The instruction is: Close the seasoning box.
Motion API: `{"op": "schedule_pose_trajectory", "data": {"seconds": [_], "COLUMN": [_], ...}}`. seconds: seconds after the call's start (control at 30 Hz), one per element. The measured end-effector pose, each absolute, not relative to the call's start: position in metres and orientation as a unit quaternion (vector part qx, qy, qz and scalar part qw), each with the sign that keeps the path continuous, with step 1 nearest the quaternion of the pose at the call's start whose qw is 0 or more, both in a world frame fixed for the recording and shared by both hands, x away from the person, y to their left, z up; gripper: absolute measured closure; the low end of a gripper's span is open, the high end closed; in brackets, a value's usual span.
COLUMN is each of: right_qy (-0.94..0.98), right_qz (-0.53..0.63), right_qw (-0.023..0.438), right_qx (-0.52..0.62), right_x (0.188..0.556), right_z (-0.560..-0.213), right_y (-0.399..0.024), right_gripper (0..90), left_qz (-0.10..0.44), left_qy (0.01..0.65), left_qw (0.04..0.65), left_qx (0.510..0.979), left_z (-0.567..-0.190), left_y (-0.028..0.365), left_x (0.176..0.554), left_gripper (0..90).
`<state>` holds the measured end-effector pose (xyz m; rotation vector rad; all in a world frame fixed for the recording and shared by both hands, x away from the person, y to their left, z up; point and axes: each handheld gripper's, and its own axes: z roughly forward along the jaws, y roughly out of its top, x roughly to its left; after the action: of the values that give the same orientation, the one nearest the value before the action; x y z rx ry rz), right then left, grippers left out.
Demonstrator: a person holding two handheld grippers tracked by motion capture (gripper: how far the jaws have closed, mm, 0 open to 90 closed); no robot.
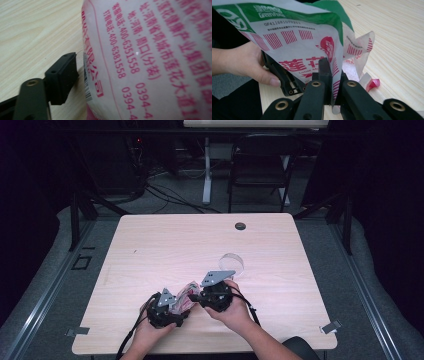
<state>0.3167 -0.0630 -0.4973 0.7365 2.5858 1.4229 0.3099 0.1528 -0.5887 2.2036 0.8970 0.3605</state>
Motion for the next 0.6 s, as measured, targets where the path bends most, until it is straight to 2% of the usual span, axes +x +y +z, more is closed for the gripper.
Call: {"op": "schedule_pose_trajectory", "data": {"seconds": [0.1,0.23,0.3,0.43,0.47,0.6], "right_qy": [0.849,0.849,0.848,0.848,0.848,0.848], "right_qz": [0.467,0.467,0.468,0.468,0.468,0.468], "right_qw": [0.049,0.050,0.050,0.052,0.052,0.052], "right_qx": [0.241,0.242,0.242,0.243,0.243,0.243], "right_x": [0.3168,0.3163,0.3162,0.3160,0.3162,0.3161], "right_z": [-0.4974,-0.4973,-0.4972,-0.4971,-0.4971,-0.4969], "right_y": [-0.0630,-0.0629,-0.0629,-0.0631,-0.0632,-0.0634], "right_gripper": [90.0,90.0,90.0,90.0,90.0,90.0], "left_qz": [0.137,0.138,0.137,0.136,0.136,0.136], "left_qy": [0.346,0.346,0.340,0.337,0.329,0.332], "left_qw": [0.359,0.359,0.365,0.367,0.373,0.375], "left_qx": [0.856,0.855,0.856,0.856,0.857,0.855], "left_z": [-0.5890,-0.5884,-0.5881,-0.5879,-0.5878,-0.5878], "left_y": [0.1523,0.1528,0.1531,0.1529,0.1522,0.1522], "left_x": [0.3099,0.3100,0.3096,0.3097,0.3088,0.3088], "left_gripper": [18.1,19.8,26.9,33.3,38.8,41.8]}}
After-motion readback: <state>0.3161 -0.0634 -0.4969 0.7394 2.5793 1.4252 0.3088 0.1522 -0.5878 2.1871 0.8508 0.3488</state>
